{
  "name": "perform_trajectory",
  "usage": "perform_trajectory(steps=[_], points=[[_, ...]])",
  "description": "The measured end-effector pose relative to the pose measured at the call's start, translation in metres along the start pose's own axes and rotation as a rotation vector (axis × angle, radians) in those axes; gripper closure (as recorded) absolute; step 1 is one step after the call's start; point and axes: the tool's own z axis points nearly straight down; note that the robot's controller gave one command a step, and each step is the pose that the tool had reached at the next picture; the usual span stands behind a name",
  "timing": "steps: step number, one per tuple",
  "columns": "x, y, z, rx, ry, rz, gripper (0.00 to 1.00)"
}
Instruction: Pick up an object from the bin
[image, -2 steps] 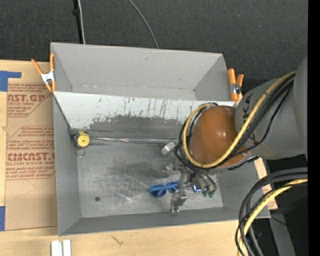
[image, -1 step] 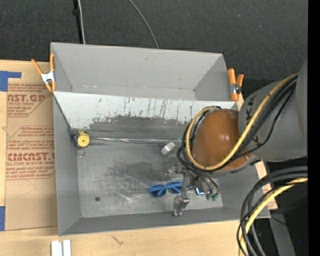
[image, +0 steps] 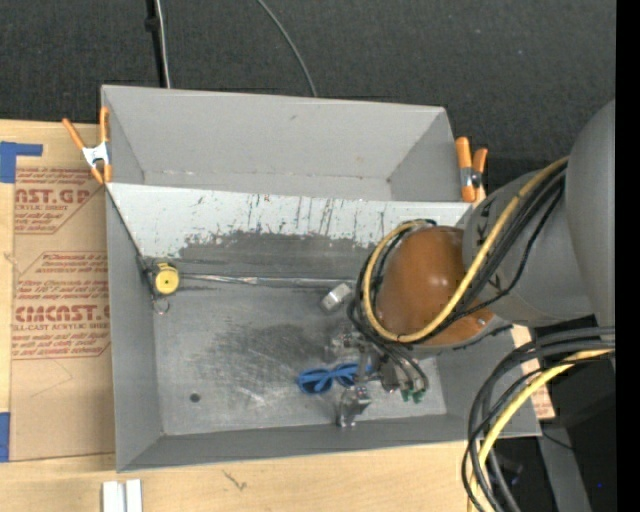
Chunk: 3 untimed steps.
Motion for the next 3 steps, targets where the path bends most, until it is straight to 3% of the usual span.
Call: perform_trajectory(steps=[1,2,3], points=[[-0.002,0.001,-0.001,0.0,0.007,0.0,0.0],[-0.002,0.001,-0.003,0.0,0.011,0.0,1.0],[-0.005,0.001,-0.081,0.002,0.006,0.0,1.0]])
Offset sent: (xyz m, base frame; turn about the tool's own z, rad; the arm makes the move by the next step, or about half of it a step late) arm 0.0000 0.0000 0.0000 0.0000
